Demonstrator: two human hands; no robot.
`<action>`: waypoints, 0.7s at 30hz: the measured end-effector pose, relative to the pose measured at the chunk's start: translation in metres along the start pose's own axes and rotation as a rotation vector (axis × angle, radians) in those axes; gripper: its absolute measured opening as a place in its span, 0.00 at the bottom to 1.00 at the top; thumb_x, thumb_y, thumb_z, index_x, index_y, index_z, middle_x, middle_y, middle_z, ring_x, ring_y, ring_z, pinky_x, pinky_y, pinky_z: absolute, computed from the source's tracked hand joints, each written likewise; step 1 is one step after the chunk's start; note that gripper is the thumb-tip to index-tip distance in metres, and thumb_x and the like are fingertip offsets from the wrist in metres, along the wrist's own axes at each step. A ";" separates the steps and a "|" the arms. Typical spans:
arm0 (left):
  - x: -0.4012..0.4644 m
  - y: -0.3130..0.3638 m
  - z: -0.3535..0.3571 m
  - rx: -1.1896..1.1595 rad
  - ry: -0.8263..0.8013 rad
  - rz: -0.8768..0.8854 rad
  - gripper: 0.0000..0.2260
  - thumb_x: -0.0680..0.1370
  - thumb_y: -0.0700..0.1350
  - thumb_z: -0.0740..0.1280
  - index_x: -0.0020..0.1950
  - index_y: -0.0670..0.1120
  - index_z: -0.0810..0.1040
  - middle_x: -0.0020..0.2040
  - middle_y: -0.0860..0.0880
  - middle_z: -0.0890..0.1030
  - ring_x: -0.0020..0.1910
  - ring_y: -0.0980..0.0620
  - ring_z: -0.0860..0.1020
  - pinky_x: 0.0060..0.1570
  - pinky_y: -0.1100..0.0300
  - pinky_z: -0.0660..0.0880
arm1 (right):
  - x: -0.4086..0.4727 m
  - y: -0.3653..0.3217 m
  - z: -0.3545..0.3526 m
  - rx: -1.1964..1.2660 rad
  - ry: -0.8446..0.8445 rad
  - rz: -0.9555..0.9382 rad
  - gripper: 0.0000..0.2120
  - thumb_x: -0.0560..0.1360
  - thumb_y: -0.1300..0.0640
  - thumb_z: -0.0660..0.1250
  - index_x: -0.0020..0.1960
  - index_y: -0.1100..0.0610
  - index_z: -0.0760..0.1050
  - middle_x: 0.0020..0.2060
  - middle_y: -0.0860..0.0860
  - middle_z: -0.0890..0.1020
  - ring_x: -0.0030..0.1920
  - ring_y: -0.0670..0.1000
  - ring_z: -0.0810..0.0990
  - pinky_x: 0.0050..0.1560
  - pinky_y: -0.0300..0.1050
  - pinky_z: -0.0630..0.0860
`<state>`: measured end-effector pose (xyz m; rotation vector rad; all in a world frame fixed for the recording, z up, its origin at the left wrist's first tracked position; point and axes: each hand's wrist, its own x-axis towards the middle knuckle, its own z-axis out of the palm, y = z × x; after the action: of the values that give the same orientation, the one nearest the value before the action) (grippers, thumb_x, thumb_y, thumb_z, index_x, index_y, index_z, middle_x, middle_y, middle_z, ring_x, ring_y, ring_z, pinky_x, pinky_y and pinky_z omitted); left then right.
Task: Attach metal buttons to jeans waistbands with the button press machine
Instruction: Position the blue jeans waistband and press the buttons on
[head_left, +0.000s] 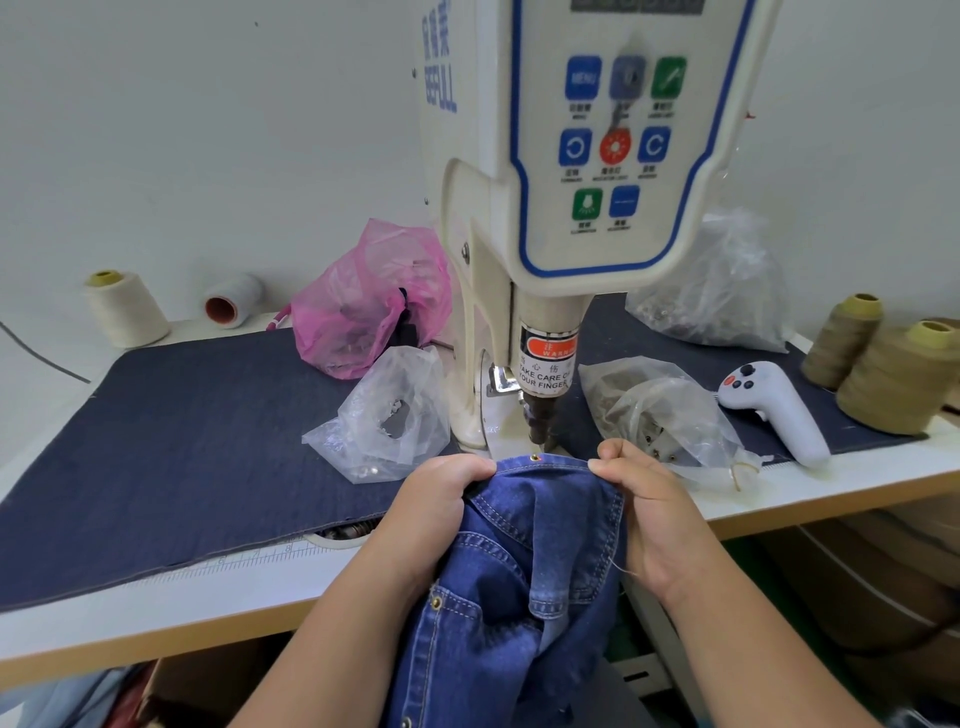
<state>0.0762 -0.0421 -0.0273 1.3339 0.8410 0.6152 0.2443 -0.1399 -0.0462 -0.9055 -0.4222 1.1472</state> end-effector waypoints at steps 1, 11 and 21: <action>-0.001 0.000 0.000 -0.005 -0.008 -0.006 0.15 0.61 0.54 0.68 0.40 0.45 0.77 0.37 0.45 0.75 0.38 0.50 0.73 0.44 0.53 0.69 | 0.000 0.000 0.000 0.003 0.000 0.000 0.09 0.66 0.65 0.68 0.33 0.52 0.73 0.31 0.54 0.77 0.32 0.52 0.79 0.32 0.44 0.79; 0.002 -0.002 -0.001 0.045 0.002 0.050 0.08 0.73 0.47 0.67 0.37 0.44 0.74 0.35 0.45 0.71 0.35 0.51 0.70 0.35 0.62 0.69 | -0.002 -0.001 0.004 0.024 0.003 0.006 0.08 0.64 0.64 0.67 0.33 0.53 0.72 0.30 0.54 0.77 0.31 0.52 0.79 0.31 0.43 0.79; -0.007 0.006 0.002 0.173 -0.015 0.129 0.13 0.70 0.51 0.62 0.34 0.41 0.72 0.34 0.46 0.71 0.34 0.53 0.69 0.34 0.62 0.68 | -0.009 -0.002 0.007 0.017 0.006 -0.003 0.08 0.65 0.64 0.67 0.33 0.53 0.72 0.30 0.54 0.77 0.30 0.51 0.78 0.31 0.43 0.78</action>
<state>0.0747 -0.0481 -0.0200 1.5571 0.8146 0.6438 0.2371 -0.1452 -0.0390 -0.8929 -0.4087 1.1434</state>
